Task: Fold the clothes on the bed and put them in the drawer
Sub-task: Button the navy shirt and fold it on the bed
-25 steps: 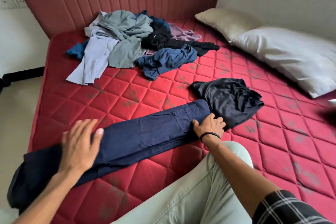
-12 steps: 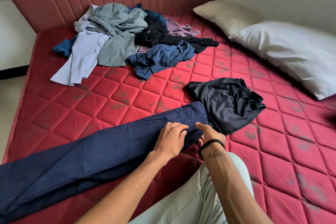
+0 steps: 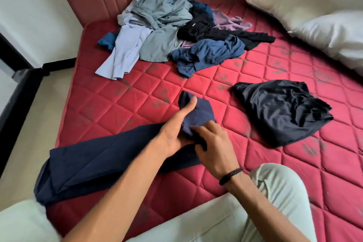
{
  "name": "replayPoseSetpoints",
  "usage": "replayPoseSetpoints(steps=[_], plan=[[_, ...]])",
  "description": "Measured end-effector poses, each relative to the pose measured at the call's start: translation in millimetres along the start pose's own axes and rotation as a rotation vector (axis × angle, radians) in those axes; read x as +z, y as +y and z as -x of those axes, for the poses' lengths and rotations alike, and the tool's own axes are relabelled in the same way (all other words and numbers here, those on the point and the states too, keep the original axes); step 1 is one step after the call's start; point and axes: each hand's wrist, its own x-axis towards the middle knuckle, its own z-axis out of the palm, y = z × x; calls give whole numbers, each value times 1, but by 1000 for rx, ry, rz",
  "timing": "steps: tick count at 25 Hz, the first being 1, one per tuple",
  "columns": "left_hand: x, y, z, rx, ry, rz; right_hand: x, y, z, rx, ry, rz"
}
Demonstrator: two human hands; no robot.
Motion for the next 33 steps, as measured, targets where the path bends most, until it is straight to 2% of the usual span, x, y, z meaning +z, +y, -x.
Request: replayPoseSetpoints(steps=[2,3,5,7,8,11,14,15,16,18,19,20,21,24,26,28,31,33], plan=[[-33,-11,14,76,163,56,10,-19,4,-79,-185,-13],[-48,-18,20,114,231,95,12,-27,5,-83,-222,-49],[-72,-29,34,146,297,172,19,-35,0,-99,-108,-50],[-92,-33,44,144,302,279,29,-27,-14,-114,1,59],[-100,-35,47,143,309,310,35,-21,-22,-111,-35,122],[-116,-36,59,91,319,350,57,-9,-30,-114,-327,302],[-131,-35,69,81,338,289,76,-4,-19,-192,-436,370],[-135,-34,71,95,384,174,80,-3,-14,-211,-451,386],[-141,-35,70,139,469,-44,83,0,-12,-223,-453,396],[-150,-37,69,280,756,-699,85,2,-10,-233,-440,400],[-150,-35,70,400,905,-953,85,2,-11,-232,-432,391],[-146,-31,71,473,967,-1054,84,1,-11,-225,-411,368],[-142,-26,69,459,955,-1068,84,-3,-14,-215,-378,332],[-137,-15,57,240,870,-939,89,-23,-31,-136,-277,298],[-139,-10,53,149,853,-860,91,-42,-45,-2,-372,338],[-139,-3,54,87,842,-828,86,-51,-59,71,-511,242],[-147,3,50,76,834,-817,67,-51,-70,20,-629,-34],[-152,2,47,84,826,-822,60,-46,-72,6,-649,-185]])
